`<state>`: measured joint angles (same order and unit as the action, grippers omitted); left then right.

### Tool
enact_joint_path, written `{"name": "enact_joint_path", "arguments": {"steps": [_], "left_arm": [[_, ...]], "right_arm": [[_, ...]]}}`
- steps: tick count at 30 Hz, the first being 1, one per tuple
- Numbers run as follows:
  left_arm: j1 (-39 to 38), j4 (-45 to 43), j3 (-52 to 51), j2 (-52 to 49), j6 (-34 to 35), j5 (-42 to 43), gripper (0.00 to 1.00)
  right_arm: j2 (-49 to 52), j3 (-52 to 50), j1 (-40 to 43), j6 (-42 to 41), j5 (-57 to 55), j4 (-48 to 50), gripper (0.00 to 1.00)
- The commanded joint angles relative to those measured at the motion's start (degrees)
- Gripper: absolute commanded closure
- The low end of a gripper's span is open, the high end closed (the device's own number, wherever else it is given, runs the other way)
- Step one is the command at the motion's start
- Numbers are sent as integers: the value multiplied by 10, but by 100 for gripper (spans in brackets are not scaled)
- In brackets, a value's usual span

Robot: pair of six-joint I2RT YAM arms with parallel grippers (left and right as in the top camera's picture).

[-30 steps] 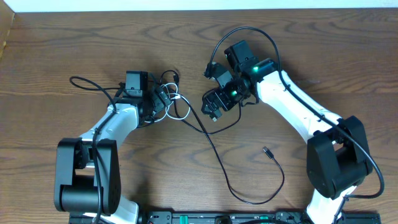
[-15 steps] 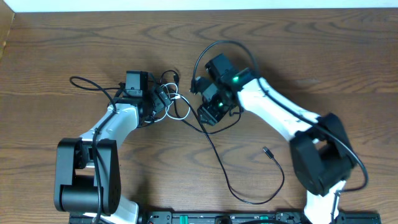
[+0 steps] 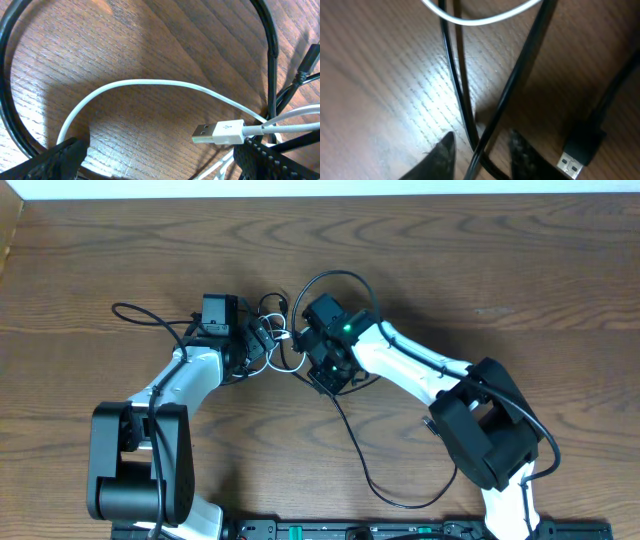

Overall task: Untangle cables
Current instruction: 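Grasp a black cable near the coil with the right gripper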

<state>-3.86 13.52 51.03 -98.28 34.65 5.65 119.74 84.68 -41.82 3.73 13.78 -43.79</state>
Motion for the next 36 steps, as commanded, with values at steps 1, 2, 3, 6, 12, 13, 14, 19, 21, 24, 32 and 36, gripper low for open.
{"name": "enact_joint_path", "arguments": {"steps": [1,2,3,6,12,13,14,19,21,24,32,36], "left_arm": [[1,6,-5,-5,-1,-4,1],[1,6,-5,-5,-1,-4,1],[1,6,-5,-5,-1,-4,1],[1,6,-5,-5,-1,-4,1],[1,6,-5,-5,-1,-5,1],[1,6,-5,-5,-1,-9,1],[1,6,-5,-5,-1,-14,1],[1,6,-5,-5,-1,-23,1],[1,6,-5,-5,-1,-23,1],[1,6,-5,-5,-1,-23,1],[1,6,-5,-5,-1,-23,1],[1,6,-5,-5,-1,-23,1]], "right_arm": [[7,-2,-9,-23,-26,4,76],[7,-2,-12,-31,-30,6,78],[7,-2,-14,-36,-33,7,80],[11,-2,-21,-41,-49,7,82],[21,-2,-32,-41,-63,10,83],[21,-2,-32,-41,-63,11,83],[21,-2,-32,-41,-63,11,83],[21,-2,-32,-41,-63,11,94],[21,-2,-32,-41,-62,11,97],[21,-2,-32,-41,-61,12,99],[18,3,-32,-41,-61,5,99],[-1,11,-32,-14,-58,0,99]]}}
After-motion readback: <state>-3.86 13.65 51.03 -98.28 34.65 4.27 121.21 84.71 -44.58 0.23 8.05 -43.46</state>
